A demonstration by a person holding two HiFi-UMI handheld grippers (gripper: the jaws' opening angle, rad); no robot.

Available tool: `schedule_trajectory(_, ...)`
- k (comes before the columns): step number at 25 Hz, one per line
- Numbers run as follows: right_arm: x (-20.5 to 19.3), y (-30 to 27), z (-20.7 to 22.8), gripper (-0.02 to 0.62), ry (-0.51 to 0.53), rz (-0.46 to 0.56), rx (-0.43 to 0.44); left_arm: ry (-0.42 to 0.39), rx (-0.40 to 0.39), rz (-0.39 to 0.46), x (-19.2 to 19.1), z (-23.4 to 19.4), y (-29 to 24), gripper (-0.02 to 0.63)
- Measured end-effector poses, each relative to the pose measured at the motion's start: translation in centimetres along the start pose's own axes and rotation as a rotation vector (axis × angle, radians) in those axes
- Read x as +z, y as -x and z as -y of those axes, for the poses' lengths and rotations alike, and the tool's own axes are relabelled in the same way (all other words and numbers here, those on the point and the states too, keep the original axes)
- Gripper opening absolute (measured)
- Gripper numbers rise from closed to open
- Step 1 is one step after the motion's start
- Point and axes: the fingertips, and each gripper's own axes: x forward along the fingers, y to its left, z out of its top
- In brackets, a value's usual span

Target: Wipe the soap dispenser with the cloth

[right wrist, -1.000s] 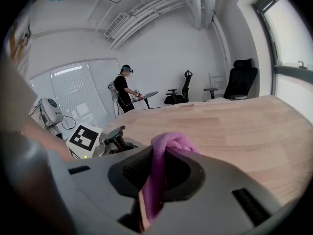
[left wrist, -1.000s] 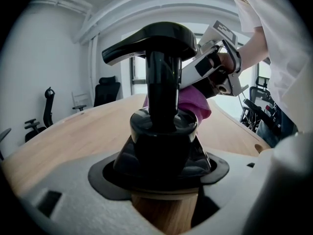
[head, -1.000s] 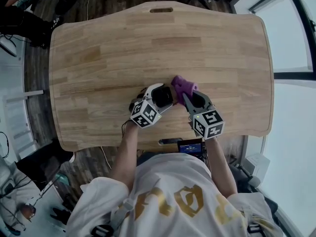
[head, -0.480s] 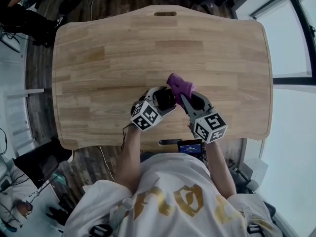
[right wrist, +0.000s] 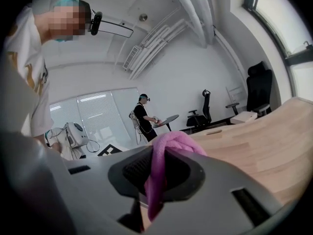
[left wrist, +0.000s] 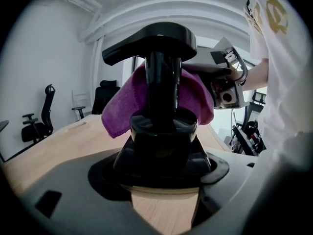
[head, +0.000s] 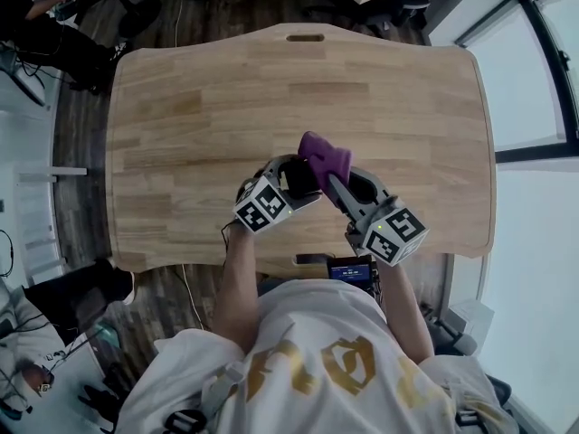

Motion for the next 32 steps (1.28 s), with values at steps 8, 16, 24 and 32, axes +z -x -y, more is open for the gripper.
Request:
schedule_trajectory(8, 2.5, 1.9, -4.4, 0.051, 0.041, 0.074, 0.076, -0.03, -0.057, -0.003, 2.0, 2.8, 2.2, 0.368)
schedule_trajectory(16, 2.9, 3.6, -8.5, 0.051, 0.135, 0.089, 0.155, -0.095, -0.055, -0.038, 2.1, 5.8, 2.8, 0.368)
schedule_trajectory(24, 2.3, 4.3, -10.6, 0.051, 0.25, 0.052, 0.159, -0.08, -0.076, 0.033, 4.2, 8.2, 3.5, 0.368)
schedule_trajectory(32, 1.5, 4.3, -11.6, 0.051, 0.385, 0.012, 0.107, -0.111, -0.082, -0.016, 3.2, 9.2, 3.9, 0.368)
